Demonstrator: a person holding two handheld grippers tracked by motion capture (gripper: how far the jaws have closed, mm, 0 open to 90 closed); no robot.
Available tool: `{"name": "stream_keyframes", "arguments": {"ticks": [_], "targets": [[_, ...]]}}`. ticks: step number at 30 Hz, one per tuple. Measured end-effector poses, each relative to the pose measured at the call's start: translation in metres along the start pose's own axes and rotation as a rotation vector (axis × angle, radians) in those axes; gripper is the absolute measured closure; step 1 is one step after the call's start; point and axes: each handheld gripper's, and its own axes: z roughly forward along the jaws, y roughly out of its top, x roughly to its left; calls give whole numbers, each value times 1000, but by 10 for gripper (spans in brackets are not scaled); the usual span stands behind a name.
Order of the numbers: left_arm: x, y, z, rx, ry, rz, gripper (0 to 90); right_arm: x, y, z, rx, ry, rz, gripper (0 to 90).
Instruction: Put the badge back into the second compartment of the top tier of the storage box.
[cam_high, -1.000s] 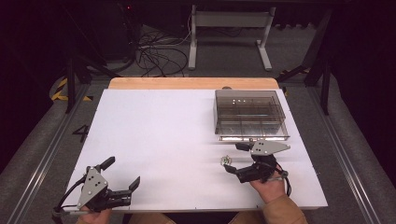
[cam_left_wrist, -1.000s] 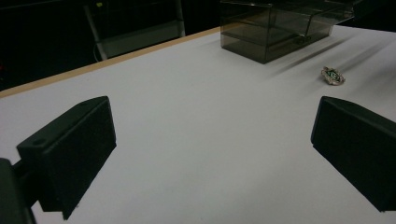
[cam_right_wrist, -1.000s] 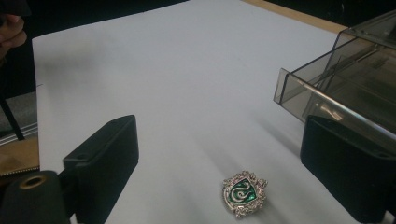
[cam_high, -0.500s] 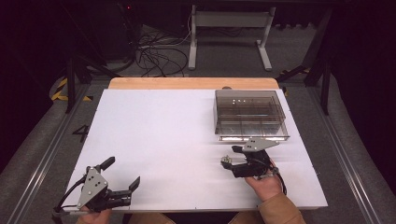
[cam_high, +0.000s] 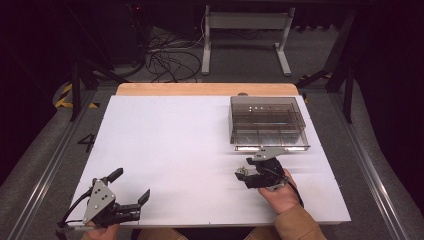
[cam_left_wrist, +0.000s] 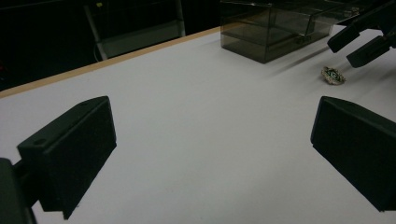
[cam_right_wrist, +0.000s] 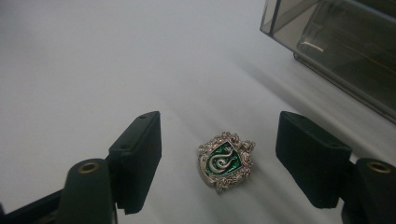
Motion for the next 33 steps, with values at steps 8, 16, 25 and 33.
{"name": "stream_keyframes", "arguments": {"ticks": [8, 16, 25, 33], "targets": [[0, 0, 0, -1, -1, -2, 9, 0, 0, 8, 49, -25, -6, 350], [0, 0, 0, 1, -1, -2, 9, -1, -1, 15, 92, -36, -7, 383], [0, 0, 0, 1, -2, -2, 10, -2, -1, 20, 119, -42, -3, 419], [0, 0, 0, -4, -3, -2, 10, -1, -2, 25, 154, -43, -7, 491]]}}
